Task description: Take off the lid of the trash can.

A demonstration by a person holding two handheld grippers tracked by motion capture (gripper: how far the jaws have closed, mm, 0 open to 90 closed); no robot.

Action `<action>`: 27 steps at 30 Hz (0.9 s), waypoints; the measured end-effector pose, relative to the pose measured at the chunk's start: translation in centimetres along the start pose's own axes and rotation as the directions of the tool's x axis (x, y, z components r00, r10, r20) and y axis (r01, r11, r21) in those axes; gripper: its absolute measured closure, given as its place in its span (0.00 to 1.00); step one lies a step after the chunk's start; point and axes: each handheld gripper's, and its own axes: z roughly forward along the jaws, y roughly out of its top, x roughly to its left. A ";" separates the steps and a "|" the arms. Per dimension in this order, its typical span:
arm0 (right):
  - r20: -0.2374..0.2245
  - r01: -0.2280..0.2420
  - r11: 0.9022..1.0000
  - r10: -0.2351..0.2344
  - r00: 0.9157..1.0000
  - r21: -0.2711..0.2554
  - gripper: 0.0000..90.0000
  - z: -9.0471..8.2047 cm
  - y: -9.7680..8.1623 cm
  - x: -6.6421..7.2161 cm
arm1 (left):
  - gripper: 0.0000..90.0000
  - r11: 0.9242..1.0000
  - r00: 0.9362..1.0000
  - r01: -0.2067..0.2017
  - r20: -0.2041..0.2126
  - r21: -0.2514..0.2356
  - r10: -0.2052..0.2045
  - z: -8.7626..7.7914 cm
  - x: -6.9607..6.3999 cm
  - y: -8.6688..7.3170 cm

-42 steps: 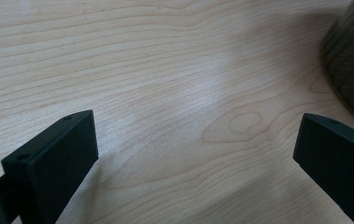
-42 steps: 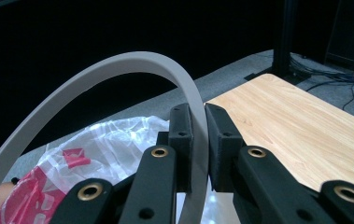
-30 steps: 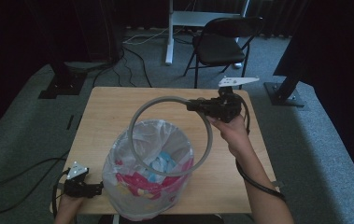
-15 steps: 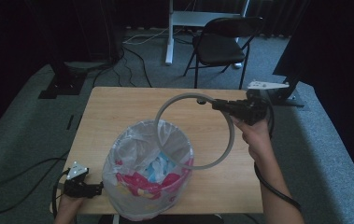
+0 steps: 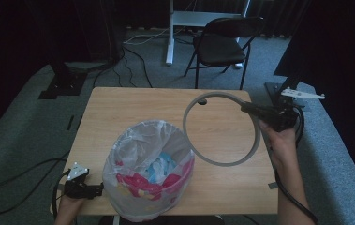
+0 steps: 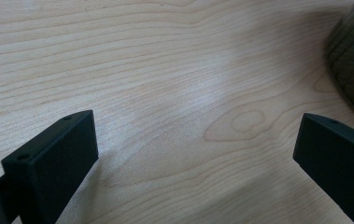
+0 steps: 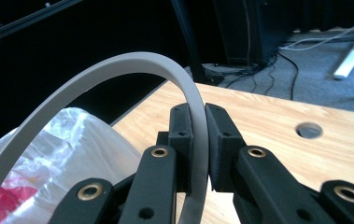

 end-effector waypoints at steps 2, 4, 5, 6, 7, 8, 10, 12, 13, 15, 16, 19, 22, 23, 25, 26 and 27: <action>0.013 -0.016 1.000 0.016 1.000 -0.001 0.91 -0.5 -0.5 -0.6 | 0.00 1.000 1.000 0.005 0.001 0.000 -0.005 0.0 0.0 0.0; 0.020 -0.030 1.000 0.030 0.999 -0.002 0.91 -1.0 -1.1 -1.1 | 0.00 1.000 1.000 0.005 0.000 0.001 -0.005 0.0 0.0 0.0; 0.026 -0.033 0.999 0.033 0.999 -0.002 0.91 -1.3 -1.3 -1.4 | 0.00 1.000 1.000 0.004 0.001 0.002 -0.004 0.0 0.0 0.0; 0.033 -0.036 0.999 0.036 0.999 -0.003 0.91 -1.5 -1.6 -1.6 | 0.00 1.000 1.000 0.003 0.002 0.002 -0.003 0.0 0.0 0.0; 0.046 -0.044 0.999 0.045 0.998 -0.008 0.91 -1.9 -2.1 -2.0 | 0.00 1.000 1.000 0.004 0.000 0.002 -0.004 0.0 0.0 0.0; 0.046 -0.044 0.999 0.045 0.998 -0.008 0.91 -1.9 -2.1 -2.0 | 0.00 1.000 1.000 0.004 -0.001 0.003 -0.004 0.0 0.0 0.0; 0.057 -0.056 0.998 0.057 0.997 -0.011 0.91 -2.2 -2.7 -2.5 | 0.00 1.000 1.000 0.004 0.002 0.002 -0.004 0.0 0.0 0.0; 0.065 -0.072 0.997 0.073 0.995 -0.013 0.91 -2.5 -3.3 -3.1 | 0.00 1.000 1.000 0.007 0.004 0.002 -0.007 0.0 0.0 0.0; 0.068 -0.081 0.997 0.082 0.994 -0.011 0.91 -2.5 -3.6 -3.3 | 0.00 1.000 1.000 0.007 0.003 0.003 -0.007 0.0 0.0 0.0; 0.078 -0.084 0.996 0.085 0.993 -0.008 0.91 -2.6 -4.2 -3.8 | 0.00 1.000 1.000 0.005 0.003 0.004 -0.005 0.0 0.0 0.0; 0.084 -0.090 0.996 0.090 0.992 -0.004 0.91 -2.5 -4.5 -4.0 | 0.00 1.000 1.000 0.004 0.003 0.004 -0.004 0.0 0.0 0.0; 0.107 -0.107 0.994 0.106 0.989 0.008 0.91 -2.3 -5.9 -4.9 | 0.00 1.000 1.000 0.007 0.003 0.004 -0.007 0.0 0.0 0.0; 0.109 -0.123 0.992 0.121 0.987 0.015 0.91 -2.0 -6.7 -5.4 | 0.00 1.000 1.000 0.006 0.003 0.004 -0.006 0.0 0.0 0.0; 0.112 -0.125 0.992 0.122 0.986 0.021 0.91 -1.8 -7.0 -5.6 | 0.00 1.000 1.000 0.006 0.003 0.005 -0.006 0.0 0.0 0.0; 0.126 -0.134 0.990 0.129 0.984 0.033 0.91 -1.5 -7.7 -6.0 | 0.00 1.000 1.000 0.007 0.005 0.007 -0.007 0.1 0.0 0.0; 0.133 -0.137 0.990 0.130 0.983 0.044 0.91 -1.2 -8.1 -6.3 | 0.00 1.000 1.000 0.007 0.007 0.008 -0.007 0.1 0.0 0.0; 0.145 -0.139 0.989 0.129 0.981 0.059 0.91 -0.9 -8.4 -6.5 | 0.00 1.000 1.000 0.007 0.007 0.007 -0.007 0.1 0.0 0.0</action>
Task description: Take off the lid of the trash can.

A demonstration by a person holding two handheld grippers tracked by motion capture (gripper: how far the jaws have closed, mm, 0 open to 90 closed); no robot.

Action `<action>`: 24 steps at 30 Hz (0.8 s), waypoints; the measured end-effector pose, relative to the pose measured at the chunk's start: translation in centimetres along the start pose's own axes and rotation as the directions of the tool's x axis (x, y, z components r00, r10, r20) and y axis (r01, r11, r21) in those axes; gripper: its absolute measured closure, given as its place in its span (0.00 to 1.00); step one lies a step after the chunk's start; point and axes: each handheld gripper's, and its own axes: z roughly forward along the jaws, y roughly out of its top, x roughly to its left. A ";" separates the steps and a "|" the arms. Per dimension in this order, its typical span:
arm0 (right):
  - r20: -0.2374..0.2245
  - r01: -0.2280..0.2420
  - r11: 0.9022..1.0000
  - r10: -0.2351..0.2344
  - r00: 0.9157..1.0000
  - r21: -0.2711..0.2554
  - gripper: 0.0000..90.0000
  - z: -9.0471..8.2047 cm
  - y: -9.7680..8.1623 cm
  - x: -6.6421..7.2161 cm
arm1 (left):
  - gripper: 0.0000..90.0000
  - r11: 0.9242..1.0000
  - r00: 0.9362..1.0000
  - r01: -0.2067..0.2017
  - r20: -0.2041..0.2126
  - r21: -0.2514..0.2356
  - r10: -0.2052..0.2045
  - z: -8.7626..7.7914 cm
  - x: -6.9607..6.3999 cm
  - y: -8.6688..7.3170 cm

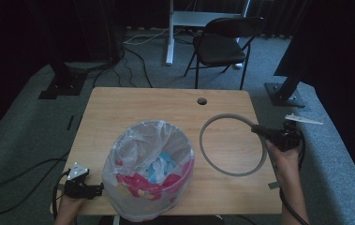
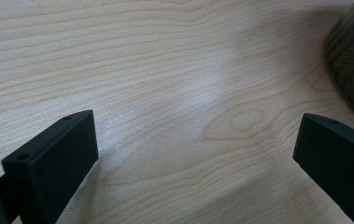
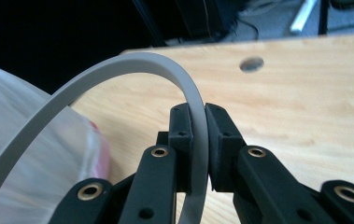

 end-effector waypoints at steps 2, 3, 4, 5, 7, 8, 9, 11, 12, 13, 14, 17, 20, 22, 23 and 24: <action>0.007 -0.006 1.000 0.006 1.000 0.017 0.91 0.7 -0.6 -0.5 | 0.00 1.000 1.000 0.001 0.001 -0.003 -0.001 0.0 0.0 0.0; 0.010 -0.010 1.000 0.010 1.000 0.029 0.91 1.0 -0.8 -0.8 | 0.00 1.000 1.000 0.002 0.000 -0.002 -0.002 0.0 0.0 0.0; 0.015 -0.018 0.999 0.017 1.000 0.034 0.91 1.3 -1.1 -1.0 | 0.00 1.000 1.000 0.002 -0.001 -0.003 -0.002 0.0 0.0 0.0; 0.021 -0.018 0.999 0.017 1.000 0.040 0.91 1.6 -1.4 -1.2 | 0.00 1.000 1.000 0.001 0.001 -0.002 -0.001 0.0 0.0 0.0; 0.030 -0.025 0.998 0.024 0.999 0.052 0.91 2.0 -1.9 -1.7 | 0.00 1.000 1.000 0.002 0.000 -0.001 -0.002 0.0 0.0 0.0; 0.035 -0.029 0.998 0.027 0.999 0.059 0.91 2.2 -2.2 -2.0 | 0.00 1.000 1.000 0.004 0.001 0.000 -0.004 0.0 0.0 0.0; 0.039 -0.036 0.997 0.033 0.999 0.067 0.91 2.4 -2.5 -2.2 | 0.00 1.000 1.000 0.005 0.002 0.000 -0.005 0.0 0.0 0.0; 0.040 -0.049 0.996 0.046 0.998 0.074 0.91 2.7 -3.2 -2.9 | 0.00 1.000 1.000 0.004 0.003 0.000 -0.004 0.0 0.0 0.0; 0.040 -0.055 0.995 0.052 0.998 0.079 0.91 2.9 -3.5 -3.3 | 0.00 1.000 1.000 0.004 0.004 0.000 -0.004 0.0 0.0 0.0; 0.046 -0.069 0.994 0.065 0.997 0.082 0.91 3.0 -3.9 -3.7 | 0.00 1.000 1.000 0.003 0.003 0.001 -0.003 0.0 0.0 0.0; 0.051 -0.078 0.993 0.074 0.996 0.084 0.91 3.2 -4.2 -4.0 | 0.00 1.000 1.000 0.004 0.001 0.000 -0.004 0.0 0.0 0.0; 0.063 -0.106 0.991 0.101 0.993 0.087 0.91 3.6 -5.2 -5.0 | 0.00 1.000 1.000 0.006 0.002 -0.001 -0.006 0.0 0.0 0.0; 0.071 -0.108 0.991 0.102 0.992 0.079 0.91 3.9 -6.3 -6.0 | 0.00 1.000 1.000 0.003 0.002 0.002 -0.003 0.0 0.0 0.0; 0.074 -0.111 0.990 0.105 0.992 0.085 0.91 4.2 -7.0 -6.7 | 0.00 1.000 1.000 0.003 0.005 0.001 -0.003 0.0 0.1 0.0; 0.076 -0.116 0.990 0.110 0.991 0.085 0.91 4.3 -7.4 -7.0 | 0.00 1.000 1.000 0.004 0.004 0.000 -0.004 0.0 0.1 0.0; 0.078 -0.121 0.989 0.115 0.990 0.086 0.91 4.4 -7.8 -7.3 | 0.00 1.000 1.000 0.005 0.005 0.002 -0.005 0.0 0.1 0.0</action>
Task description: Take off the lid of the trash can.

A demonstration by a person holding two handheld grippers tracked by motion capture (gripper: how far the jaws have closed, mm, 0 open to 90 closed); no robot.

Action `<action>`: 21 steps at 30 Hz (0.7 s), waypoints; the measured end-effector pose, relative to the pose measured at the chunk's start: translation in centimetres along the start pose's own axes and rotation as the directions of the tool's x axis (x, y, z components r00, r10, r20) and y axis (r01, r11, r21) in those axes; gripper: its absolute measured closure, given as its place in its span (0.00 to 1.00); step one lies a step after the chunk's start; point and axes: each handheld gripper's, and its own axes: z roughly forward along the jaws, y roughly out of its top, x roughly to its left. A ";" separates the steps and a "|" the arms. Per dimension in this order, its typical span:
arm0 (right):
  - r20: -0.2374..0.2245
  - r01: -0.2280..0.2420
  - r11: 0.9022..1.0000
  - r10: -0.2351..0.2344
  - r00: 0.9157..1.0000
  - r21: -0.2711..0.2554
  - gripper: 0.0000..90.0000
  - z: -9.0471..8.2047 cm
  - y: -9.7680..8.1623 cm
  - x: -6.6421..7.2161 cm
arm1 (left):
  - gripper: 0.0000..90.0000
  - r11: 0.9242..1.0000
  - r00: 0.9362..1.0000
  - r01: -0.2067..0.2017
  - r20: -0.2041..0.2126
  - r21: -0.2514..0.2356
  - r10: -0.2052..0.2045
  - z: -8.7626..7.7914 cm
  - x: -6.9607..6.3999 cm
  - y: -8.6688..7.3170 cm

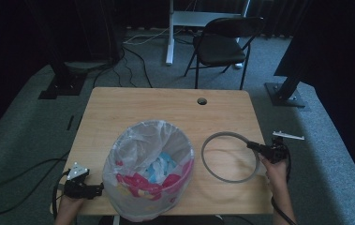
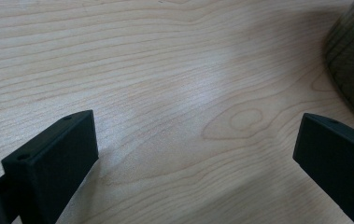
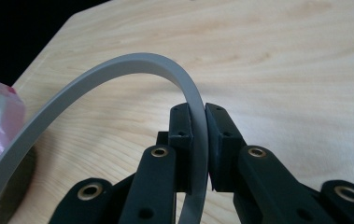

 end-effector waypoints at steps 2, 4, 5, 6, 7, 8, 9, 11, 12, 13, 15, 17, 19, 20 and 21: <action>0.005 -0.007 1.000 0.007 1.000 0.007 0.91 0.3 -0.6 -0.5 | 0.00 1.000 1.000 -0.001 -0.001 0.002 0.001 0.0 0.0 0.0; 0.019 -0.005 1.000 0.004 1.000 0.015 0.91 0.5 -1.0 -0.8 | 0.00 1.000 1.000 -0.001 -0.002 0.004 0.001 0.0 0.0 0.0; 0.023 -0.003 1.000 0.003 1.000 0.014 0.90 0.6 -1.2 -1.0 | 0.00 1.000 1.000 0.000 -0.001 0.003 0.000 0.0 0.0 0.0; 0.029 -0.005 1.000 0.004 1.000 0.017 0.90 0.7 -1.4 -1.1 | 0.00 1.000 1.000 0.000 0.000 0.002 0.000 0.0 0.0 0.0; 0.036 -0.005 1.000 0.004 0.999 0.025 0.90 0.8 -1.5 -1.2 | 0.00 1.000 1.000 0.003 0.000 0.001 -0.003 0.0 0.0 0.0; 0.043 -0.003 1.000 0.001 0.999 0.031 0.91 0.9 -1.6 -1.3 | 0.00 1.000 1.000 0.004 0.000 0.002 -0.004 0.0 0.0 0.0; 0.052 0.003 0.999 -0.005 0.999 0.035 0.91 1.0 -1.7 -1.3 | 0.00 1.000 1.000 0.004 0.000 0.000 -0.004 0.0 0.0 0.0; 0.061 0.012 0.999 -0.014 0.998 0.041 0.90 1.2 -1.9 -1.4 | 0.00 1.000 1.000 0.002 0.000 0.002 -0.002 0.0 0.0 0.0; 0.064 0.013 0.999 -0.016 0.998 0.044 0.91 1.3 -2.0 -1.4 | 0.00 1.000 1.000 0.001 0.000 0.002 -0.001 0.0 0.0 0.0; 0.067 0.015 0.999 -0.018 0.998 0.044 0.91 1.4 -2.0 -1.4 | 0.00 1.000 1.000 -0.001 -0.001 0.003 0.001 0.0 0.0 0.0; 0.070 0.014 0.999 -0.017 0.997 0.044 0.91 1.5 -2.1 -1.4 | 0.00 1.000 1.000 -0.001 -0.001 0.004 0.001 0.0 0.0 0.0; 0.078 0.017 0.999 -0.021 0.997 0.048 0.90 1.8 -2.2 -1.4 | 0.00 1.000 1.000 0.001 -0.001 0.002 -0.001 0.0 0.0 0.0; 0.083 0.021 0.999 -0.025 0.996 0.049 0.91 2.1 -2.3 -1.4 | 0.00 1.000 1.000 0.002 -0.001 0.003 -0.002 0.0 0.0 0.0; 0.082 0.022 0.999 -0.026 0.996 0.049 0.91 2.2 -2.4 -1.4 | 0.00 1.000 1.000 0.002 0.001 0.002 -0.002 0.0 0.0 0.0; 0.080 0.024 0.999 -0.028 0.996 0.048 0.91 2.3 -2.5 -1.4 | 0.00 1.000 1.000 0.002 0.001 0.003 -0.002 0.0 0.0 0.0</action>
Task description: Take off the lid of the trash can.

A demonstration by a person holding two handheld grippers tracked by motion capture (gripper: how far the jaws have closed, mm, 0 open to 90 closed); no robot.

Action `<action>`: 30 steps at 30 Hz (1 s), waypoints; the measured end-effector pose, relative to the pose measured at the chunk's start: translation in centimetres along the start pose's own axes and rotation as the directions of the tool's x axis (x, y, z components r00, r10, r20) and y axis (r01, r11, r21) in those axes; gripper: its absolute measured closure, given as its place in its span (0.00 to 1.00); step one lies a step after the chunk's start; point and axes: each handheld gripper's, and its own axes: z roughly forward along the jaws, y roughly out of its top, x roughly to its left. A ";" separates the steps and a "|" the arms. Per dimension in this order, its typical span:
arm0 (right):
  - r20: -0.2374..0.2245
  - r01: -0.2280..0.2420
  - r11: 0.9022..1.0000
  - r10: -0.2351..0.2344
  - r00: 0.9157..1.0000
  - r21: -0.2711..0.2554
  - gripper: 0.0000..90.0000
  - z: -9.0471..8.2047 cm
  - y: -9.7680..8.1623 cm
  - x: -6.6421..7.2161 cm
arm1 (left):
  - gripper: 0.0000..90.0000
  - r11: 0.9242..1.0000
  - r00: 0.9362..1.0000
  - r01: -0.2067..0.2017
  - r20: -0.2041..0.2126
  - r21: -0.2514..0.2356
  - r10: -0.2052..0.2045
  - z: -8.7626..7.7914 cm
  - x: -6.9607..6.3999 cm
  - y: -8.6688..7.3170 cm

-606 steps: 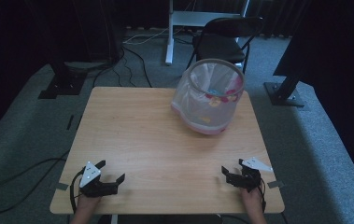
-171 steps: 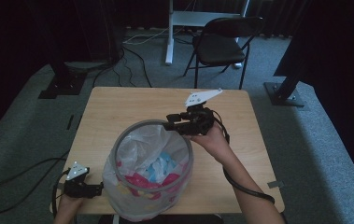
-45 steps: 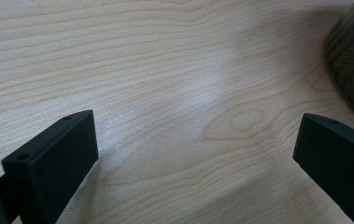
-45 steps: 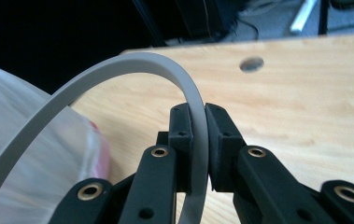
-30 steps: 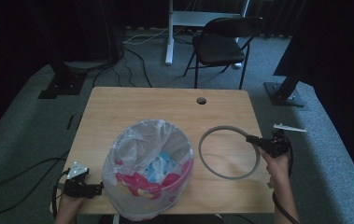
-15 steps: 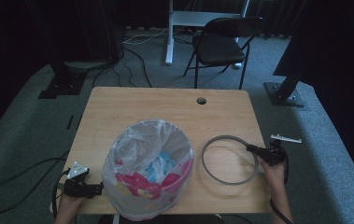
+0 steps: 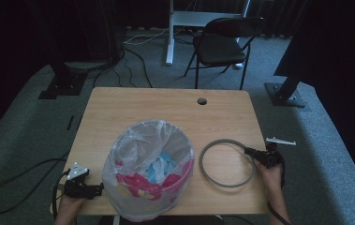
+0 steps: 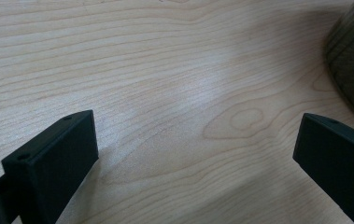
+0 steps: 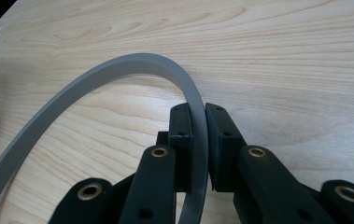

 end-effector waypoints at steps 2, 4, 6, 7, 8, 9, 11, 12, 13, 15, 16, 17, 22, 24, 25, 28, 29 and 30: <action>-0.001 0.001 1.000 -0.001 1.000 0.002 0.91 0.2 -0.1 0.0 | 0.00 1.000 1.000 0.000 0.000 0.001 0.000 0.0 0.0 0.0; -0.011 -0.003 1.000 0.003 1.000 0.007 0.91 0.4 -0.2 0.0 | 0.00 1.000 1.000 -0.001 0.000 0.002 0.001 0.0 0.0 0.0; -0.021 0.000 1.000 0.001 1.000 0.020 0.91 0.6 -0.4 0.0 | 0.00 1.000 1.000 -0.002 0.001 0.004 0.002 0.0 0.0 0.0; -0.022 -0.001 1.000 0.002 1.000 0.025 0.91 0.6 -0.4 -0.1 | 0.00 1.000 1.000 -0.003 0.001 0.005 0.003 0.0 0.0 0.0; -0.024 -0.003 1.000 0.004 1.000 0.029 0.90 0.7 -0.5 -0.2 | 0.00 1.000 1.000 -0.004 0.003 0.004 0.004 0.0 0.0 0.0; -0.022 -0.007 1.000 0.008 1.000 0.029 0.90 0.7 -0.5 -0.3 | 0.00 1.000 1.000 -0.004 0.003 0.005 0.004 0.0 0.0 0.0; -0.018 -0.011 0.999 0.011 1.000 0.036 0.90 0.7 -0.5 -0.4 | 0.00 1.000 1.000 -0.003 0.002 0.004 0.003 0.0 0.0 0.0; -0.019 -0.009 0.999 0.010 1.000 0.038 0.90 0.7 -0.5 -0.4 | 0.00 1.000 1.000 -0.003 0.001 0.004 0.003 0.0 0.0 0.0; -0.017 -0.009 0.999 0.010 1.000 0.041 0.90 0.7 -0.5 -0.4 | 0.00 1.000 1.000 -0.003 0.001 0.004 0.003 0.0 0.0 0.0; -0.017 -0.010 0.999 0.011 1.000 0.048 0.90 0.8 -0.4 -0.5 | 0.00 1.000 1.000 -0.004 0.002 0.005 0.004 0.0 0.0 0.0; -0.014 -0.009 0.999 0.010 1.000 0.050 0.90 0.8 -0.4 -0.5 | 0.00 1.000 1.000 -0.003 0.001 0.005 0.003 0.0 0.0 0.0; -0.010 -0.006 0.999 0.007 1.000 0.052 0.90 0.8 -0.4 -0.4 | 0.00 1.000 1.000 -0.003 0.002 0.005 0.003 0.0 0.0 0.0; -0.007 -0.003 0.999 0.004 1.000 0.049 0.82 0.8 -0.4 -0.4 | 0.00 1.000 1.000 -0.002 0.003 0.004 0.002 0.0 0.0 0.0; -0.002 -0.001 0.999 0.001 1.000 0.041 0.79 0.6 -0.4 -0.4 | 0.00 1.000 1.000 -0.002 0.003 0.003 0.002 0.0 0.0 0.0; 0.002 -0.002 0.999 0.002 1.000 0.033 0.77 0.5 -0.3 -0.4 | 0.00 1.000 1.000 -0.002 0.003 0.004 0.002 0.0 0.0 0.0; -0.001 0.000 1.000 0.000 1.000 0.020 0.69 0.2 -0.2 -0.4 | 0.00 1.000 1.000 -0.003 0.004 0.005 0.003 0.0 0.0 0.0; -0.003 0.002 1.000 -0.002 1.000 0.021 0.65 0.1 -0.2 -0.3 | 0.00 1.000 1.000 -0.003 0.004 0.005 0.003 0.0 0.0 0.0; 0.003 0.007 1.000 -0.007 1.000 0.020 0.62 0.0 -0.1 -0.2 | 0.00 1.000 1.000 -0.002 0.004 0.007 0.002 0.0 0.0 0.0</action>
